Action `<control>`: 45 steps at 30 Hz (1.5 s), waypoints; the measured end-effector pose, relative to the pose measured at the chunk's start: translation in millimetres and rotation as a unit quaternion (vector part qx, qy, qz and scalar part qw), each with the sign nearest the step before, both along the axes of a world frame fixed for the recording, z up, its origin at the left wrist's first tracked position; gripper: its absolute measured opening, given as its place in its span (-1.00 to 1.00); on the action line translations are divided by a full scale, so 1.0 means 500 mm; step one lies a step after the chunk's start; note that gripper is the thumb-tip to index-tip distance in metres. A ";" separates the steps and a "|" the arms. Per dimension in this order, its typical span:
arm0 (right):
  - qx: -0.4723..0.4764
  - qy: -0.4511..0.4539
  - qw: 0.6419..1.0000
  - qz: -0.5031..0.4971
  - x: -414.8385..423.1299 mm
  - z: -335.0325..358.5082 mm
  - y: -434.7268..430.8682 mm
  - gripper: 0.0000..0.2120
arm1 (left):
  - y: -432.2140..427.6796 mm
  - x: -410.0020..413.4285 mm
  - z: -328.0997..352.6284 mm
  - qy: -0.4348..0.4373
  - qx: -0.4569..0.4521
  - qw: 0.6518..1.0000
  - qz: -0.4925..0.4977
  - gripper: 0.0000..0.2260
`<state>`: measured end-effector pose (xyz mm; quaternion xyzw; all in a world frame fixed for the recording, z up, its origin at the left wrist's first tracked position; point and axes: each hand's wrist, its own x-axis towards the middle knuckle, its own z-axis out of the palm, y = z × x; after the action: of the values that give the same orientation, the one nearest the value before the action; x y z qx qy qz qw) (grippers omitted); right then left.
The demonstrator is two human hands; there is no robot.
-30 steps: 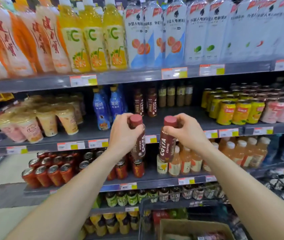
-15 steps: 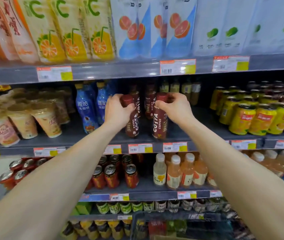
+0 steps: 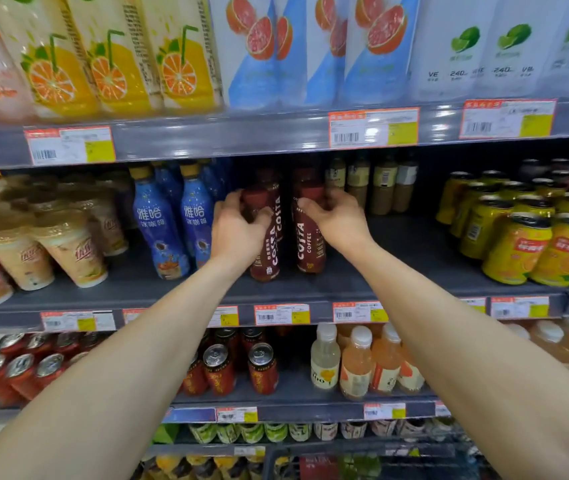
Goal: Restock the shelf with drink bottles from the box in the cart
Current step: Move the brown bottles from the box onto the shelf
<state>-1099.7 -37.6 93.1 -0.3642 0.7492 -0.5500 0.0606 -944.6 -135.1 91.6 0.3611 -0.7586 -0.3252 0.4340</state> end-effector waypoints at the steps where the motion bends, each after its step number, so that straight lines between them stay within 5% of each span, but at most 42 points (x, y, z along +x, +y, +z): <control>1: 0.004 -0.007 1.000 0.004 0.004 -0.011 0.008 -0.47 | 0.005 0.005 -0.011 0.000 0.002 1.000 -0.009 -0.48; 8: 0.152 0.037 0.988 0.016 0.010 -0.143 0.050 -0.43 | 0.022 0.033 -0.135 -0.115 0.027 0.993 -0.025 -0.54; 16: 0.182 0.060 0.981 0.002 -0.021 -0.146 0.006 -0.56 | -0.009 -0.001 -0.143 -0.175 -0.004 0.984 0.022 -0.56; 24: 0.233 0.085 0.968 -0.033 -0.044 -0.147 -0.020 -0.42 | -0.038 -0.010 -0.160 -0.183 0.023 0.983 -0.009 -0.56; 45: 0.265 0.080 0.961 -0.018 -0.044 -0.130 -0.073 -0.47 | -0.045 -0.014 -0.156 -0.214 0.033 0.976 -0.034 -0.54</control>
<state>-1121.8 -74.0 28.0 -0.3642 0.8770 -0.3017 0.0846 -951.8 -157.6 13.7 0.4106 -0.8346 -0.2793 0.2383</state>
